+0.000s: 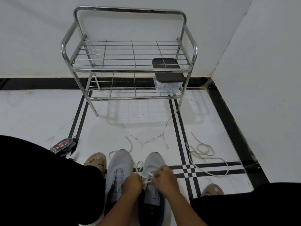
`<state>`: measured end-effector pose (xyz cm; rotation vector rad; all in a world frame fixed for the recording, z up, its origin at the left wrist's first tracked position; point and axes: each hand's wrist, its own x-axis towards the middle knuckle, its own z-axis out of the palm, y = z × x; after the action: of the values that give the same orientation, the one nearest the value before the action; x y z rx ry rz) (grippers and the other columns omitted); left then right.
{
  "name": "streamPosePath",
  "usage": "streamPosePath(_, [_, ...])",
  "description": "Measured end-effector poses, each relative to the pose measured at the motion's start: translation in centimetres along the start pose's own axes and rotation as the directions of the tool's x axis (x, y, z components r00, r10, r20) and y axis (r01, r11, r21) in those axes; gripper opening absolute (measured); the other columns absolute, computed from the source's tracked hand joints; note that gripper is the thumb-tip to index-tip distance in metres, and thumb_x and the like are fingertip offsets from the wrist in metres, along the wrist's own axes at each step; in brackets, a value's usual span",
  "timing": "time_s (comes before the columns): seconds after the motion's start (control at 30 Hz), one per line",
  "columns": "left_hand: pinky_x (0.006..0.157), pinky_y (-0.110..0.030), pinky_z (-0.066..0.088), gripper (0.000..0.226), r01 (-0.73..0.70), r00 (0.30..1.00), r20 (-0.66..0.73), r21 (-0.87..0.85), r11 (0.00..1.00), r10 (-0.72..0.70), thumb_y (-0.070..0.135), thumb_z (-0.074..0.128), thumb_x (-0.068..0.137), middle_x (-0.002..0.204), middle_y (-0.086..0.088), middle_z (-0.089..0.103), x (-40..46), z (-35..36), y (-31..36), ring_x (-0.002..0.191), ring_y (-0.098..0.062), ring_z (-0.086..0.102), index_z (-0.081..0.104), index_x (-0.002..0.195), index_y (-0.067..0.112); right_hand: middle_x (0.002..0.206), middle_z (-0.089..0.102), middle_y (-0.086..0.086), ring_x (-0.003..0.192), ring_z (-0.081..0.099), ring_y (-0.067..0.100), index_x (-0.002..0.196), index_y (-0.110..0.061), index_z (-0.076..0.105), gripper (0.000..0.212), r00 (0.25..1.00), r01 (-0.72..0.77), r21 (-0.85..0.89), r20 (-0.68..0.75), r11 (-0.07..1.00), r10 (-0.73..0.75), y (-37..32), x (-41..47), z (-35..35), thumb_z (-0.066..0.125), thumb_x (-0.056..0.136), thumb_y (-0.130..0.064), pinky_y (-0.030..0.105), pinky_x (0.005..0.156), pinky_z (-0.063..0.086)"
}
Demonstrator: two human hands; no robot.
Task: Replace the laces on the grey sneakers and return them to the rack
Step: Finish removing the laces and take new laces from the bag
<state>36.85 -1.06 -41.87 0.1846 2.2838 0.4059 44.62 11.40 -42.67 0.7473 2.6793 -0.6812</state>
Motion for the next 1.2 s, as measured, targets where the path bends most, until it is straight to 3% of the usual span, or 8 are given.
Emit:
streamPosePath(0.2, [0.089, -0.029, 0.05, 0.023, -0.007, 1.0, -0.012, -0.022, 1.0, 0.007, 0.025, 0.057, 0.091, 0.111, -0.007, 0.068, 0.1, 0.1, -0.4, 0.105, -0.022, 0.063, 0.066, 0.106, 0.011, 0.131, 0.053, -0.002, 0.118, 0.052, 0.02, 0.11, -0.02, 0.068, 0.027, 0.956, -0.292, 0.261, 0.046, 0.92, 0.291, -2.1, -0.2, 0.2, 0.046, 0.094, -0.023, 0.037, 0.105, 0.036])
streamPosePath(0.27, [0.09, -0.028, 0.049, 0.023, 0.001, 1.0, -0.007, -0.037, 0.999, -0.002, 0.027, 0.059, 0.091, 0.113, -0.007, 0.067, 0.2, 0.0, -0.6, 0.107, -0.022, 0.062, 0.066, 0.107, 0.012, 0.126, 0.059, 0.013, 0.107, 0.061, 0.028, 0.121, -0.004, 0.059, 0.033, 0.713, -0.547, 0.752, 0.186, 0.369, 0.676, -0.8, 1.7, -3.3, 0.035, 0.101, -0.014, 0.038, 0.093, 0.048])
streamPosePath(0.37, [0.091, -0.028, 0.049, 0.024, 0.007, 1.0, -0.003, -0.048, 0.999, -0.007, 0.028, 0.059, 0.091, 0.114, -0.007, 0.067, 0.2, 0.0, -0.6, 0.108, -0.022, 0.061, 0.065, 0.107, 0.012, 0.094, 0.06, 0.013, 0.063, 0.057, 0.018, 0.125, 0.0, 0.05, 0.034, 0.557, -0.266, 0.911, 0.412, -0.315, 0.721, 1.7, 2.6, -6.3, 0.03, 0.101, -0.013, 0.028, 0.062, 0.047])
streamPosePath(0.4, [0.092, -0.029, 0.049, 0.024, 0.008, 1.0, -0.004, -0.051, 0.999, -0.008, 0.028, 0.058, 0.091, 0.115, -0.007, 0.067, 0.1, -0.1, -0.6, 0.108, -0.022, 0.061, 0.065, 0.107, 0.012, 0.082, 0.059, 0.01, 0.055, 0.049, 0.016, 0.116, -0.001, 0.055, 0.028, 0.589, -0.247, 0.915, 0.404, -0.32, 0.7, 1.8, 2.7, -6.8, 0.035, 0.099, -0.012, 0.027, 0.054, 0.041])
streamPosePath(0.57, [0.093, -0.03, 0.05, 0.027, 0.0, 1.0, 0.004, -0.049, 0.999, 0.0, 0.031, 0.056, 0.092, 0.114, -0.008, 0.068, 0.1, 0.0, -0.4, 0.108, -0.023, 0.062, 0.066, 0.107, 0.011, 0.092, 0.069, 0.007, 0.085, 0.064, 0.023, 0.092, -0.011, 0.068, 0.019, 0.96, -0.273, 0.244, 0.124, 0.93, 0.25, -1.5, 1.6, -1.7, 0.052, 0.09, -0.023, 0.032, 0.072, 0.049])
streamPosePath(0.77, [0.09, -0.029, 0.049, 0.026, -0.021, 1.0, 0.011, -0.046, 0.999, 0.021, 0.026, 0.053, 0.092, 0.112, -0.009, 0.068, 0.0, -0.1, -0.7, 0.107, -0.023, 0.062, 0.067, 0.104, 0.008, 0.106, 0.063, 0.005, 0.089, 0.063, 0.023, 0.085, -0.02, 0.063, 0.019, 0.956, -0.29, 0.189, 0.107, 0.938, 0.274, -2.3, 0.3, 0.5, 0.046, 0.092, -0.026, 0.028, 0.073, 0.045])
streamPosePath(0.97, [0.091, -0.028, 0.045, 0.028, -0.029, 1.0, 0.0, -0.056, 0.998, 0.029, 0.028, 0.05, 0.095, 0.119, -0.008, 0.065, 0.2, -0.3, -0.7, 0.112, -0.023, 0.059, 0.06, 0.113, 0.009, 0.074, 0.059, 0.011, 0.064, 0.054, 0.023, 0.098, 0.004, 0.064, 0.026, 0.64, -0.394, 0.908, 0.158, 0.144, 0.752, 2.7, 3.4, -5.7, 0.051, 0.095, -0.018, 0.033, 0.058, 0.044])
streamPosePath(1.2, [0.092, -0.025, 0.043, 0.041, -0.009, 0.999, 0.048, -0.029, 1.0, 0.011, 0.039, 0.038, 0.097, 0.128, -0.008, 0.061, -0.2, -0.4, 0.5, 0.118, -0.022, 0.057, 0.059, 0.12, 0.012, 0.121, 0.061, 0.011, 0.11, 0.061, 0.028, 0.118, -0.012, 0.058, 0.055, 0.822, -0.569, 0.297, 0.227, 0.767, 0.522, -0.3, 0.3, -1.9, 0.064, 0.077, -0.048, 0.032, 0.082, 0.051])
